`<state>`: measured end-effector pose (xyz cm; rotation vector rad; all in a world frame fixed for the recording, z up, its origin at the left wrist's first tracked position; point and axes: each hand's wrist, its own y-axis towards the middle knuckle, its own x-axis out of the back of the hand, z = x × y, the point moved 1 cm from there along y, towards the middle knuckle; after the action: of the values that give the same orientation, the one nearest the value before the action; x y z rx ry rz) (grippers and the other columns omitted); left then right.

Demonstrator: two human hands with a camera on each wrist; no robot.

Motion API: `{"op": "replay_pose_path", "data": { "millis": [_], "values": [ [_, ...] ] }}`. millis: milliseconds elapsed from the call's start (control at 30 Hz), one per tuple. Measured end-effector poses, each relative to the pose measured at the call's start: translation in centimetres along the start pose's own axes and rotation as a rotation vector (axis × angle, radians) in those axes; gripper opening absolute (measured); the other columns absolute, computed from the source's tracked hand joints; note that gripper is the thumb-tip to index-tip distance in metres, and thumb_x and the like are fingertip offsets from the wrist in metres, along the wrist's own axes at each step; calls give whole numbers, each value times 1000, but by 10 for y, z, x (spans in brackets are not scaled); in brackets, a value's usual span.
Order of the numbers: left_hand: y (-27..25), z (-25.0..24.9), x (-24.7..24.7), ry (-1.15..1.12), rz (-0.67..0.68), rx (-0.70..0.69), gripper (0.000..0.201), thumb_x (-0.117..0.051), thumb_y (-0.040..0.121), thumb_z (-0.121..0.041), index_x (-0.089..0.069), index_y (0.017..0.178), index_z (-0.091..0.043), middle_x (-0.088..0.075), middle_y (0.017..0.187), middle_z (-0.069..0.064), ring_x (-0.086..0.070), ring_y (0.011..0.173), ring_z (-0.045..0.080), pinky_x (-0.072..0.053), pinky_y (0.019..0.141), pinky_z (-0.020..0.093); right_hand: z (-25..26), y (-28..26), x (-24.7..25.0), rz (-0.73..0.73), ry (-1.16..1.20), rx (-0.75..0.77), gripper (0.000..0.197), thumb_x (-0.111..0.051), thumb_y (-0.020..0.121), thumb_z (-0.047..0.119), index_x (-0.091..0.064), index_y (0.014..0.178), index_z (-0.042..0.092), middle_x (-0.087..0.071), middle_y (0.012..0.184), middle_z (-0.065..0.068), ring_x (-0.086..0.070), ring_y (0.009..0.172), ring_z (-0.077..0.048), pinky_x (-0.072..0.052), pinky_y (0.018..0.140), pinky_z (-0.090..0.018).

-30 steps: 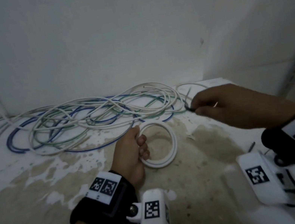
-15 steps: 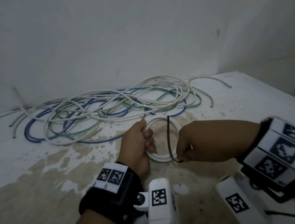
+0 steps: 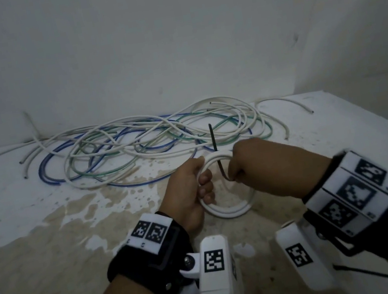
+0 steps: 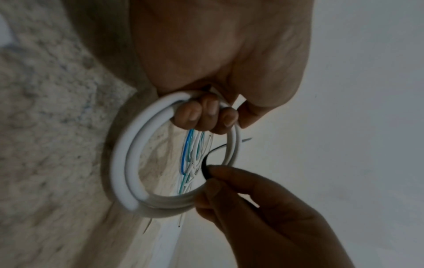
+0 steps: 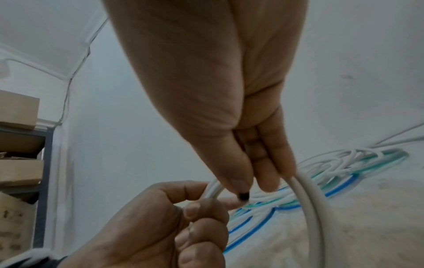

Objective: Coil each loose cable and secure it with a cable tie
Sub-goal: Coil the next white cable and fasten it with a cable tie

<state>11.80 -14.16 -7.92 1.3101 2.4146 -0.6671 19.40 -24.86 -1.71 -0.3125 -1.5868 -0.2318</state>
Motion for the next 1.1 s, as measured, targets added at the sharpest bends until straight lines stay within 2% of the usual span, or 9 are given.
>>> {"op": "replay_pose_path", "data": {
  "millis": [100, 167, 267, 433, 567, 800, 900, 1000, 1100],
  "values": [
    [-1, -1, 0, 28, 43, -24, 26, -34, 98, -19, -60, 94, -14, -28, 52, -4, -19, 41, 9, -15, 42, 23, -3, 0, 0, -142, 17, -21, 22, -51, 87, 1, -70, 99, 6, -53, 103, -10, -54, 90, -24, -40, 78, -32],
    [-2, -1, 1, 21, 61, -27, 30, -33, 99, -19, -61, 109, -14, -28, 52, -4, -20, 40, 8, -17, 41, 22, -2, -2, 0, -241, 102, -12, 21, -52, 87, 1, -71, 96, 4, -54, 102, -11, -54, 91, -26, -41, 79, -35],
    [-2, -4, 1, 10, 76, -44, 31, -34, 100, -21, -59, 118, -15, -30, 51, -4, -21, 40, 8, -19, 40, 22, 0, -2, -6, -388, 263, 4, 19, -55, 82, -3, -71, 89, 4, -58, 95, -12, -56, 88, -28, -34, 71, -28],
    [-3, -6, 4, 20, 68, -114, 28, -36, 99, -20, -61, 111, -15, -31, 54, -3, -21, 42, 9, -14, 46, 25, 8, 2, -20, -604, 473, 55, 36, -49, 72, -2, -69, 100, 9, -53, 81, 2, -46, 74, -9, -29, 68, -13],
    [-2, -7, 5, 0, 60, -110, 30, -36, 98, -18, -61, 115, -15, -31, 54, -3, -21, 42, 9, -16, 45, 24, 12, 8, -25, -651, 530, 40, 27, -55, 74, -4, -69, 96, 6, -59, 80, -2, -41, 74, 0, -29, 73, 1],
    [-5, -10, 5, 85, 42, -160, 12, -38, 98, -16, -50, 98, -15, -37, 53, -5, -23, 42, 8, -17, 43, 23, 10, 7, -34, -732, 546, 70, 25, -60, 72, -4, -70, 89, 12, -53, 81, 12, -41, 77, 8, -30, 74, 4],
    [-6, -10, 3, 165, 29, -186, 13, -38, 97, -14, -49, 90, -17, -40, 54, -5, -25, 42, 8, -16, 44, 25, 10, 3, -38, -749, 672, 20, 28, -63, 79, -3, -69, 94, 20, -59, 80, 16, -50, 75, 5, -34, 70, 1],
    [-6, -11, 1, 275, -4, -235, 14, -39, 97, -13, -50, 88, -17, -44, 59, -1, -28, 43, 11, -20, 41, 23, 9, 1, -41, -731, 840, -42, 38, -64, 82, -1, -59, 100, 32, -62, 77, 22, -57, 73, 10, -39, 65, -3],
    [-5, -10, 0, 377, -53, -331, 13, -43, 95, -11, -55, 90, -11, -48, 63, 1, -30, 41, 13, -24, 40, 21, 10, 0, -42, -758, 876, -55, 33, -66, 82, -1, -60, 95, 30, -60, 79, 25, -57, 74, 12, -39, 68, -2]
  ]
}}
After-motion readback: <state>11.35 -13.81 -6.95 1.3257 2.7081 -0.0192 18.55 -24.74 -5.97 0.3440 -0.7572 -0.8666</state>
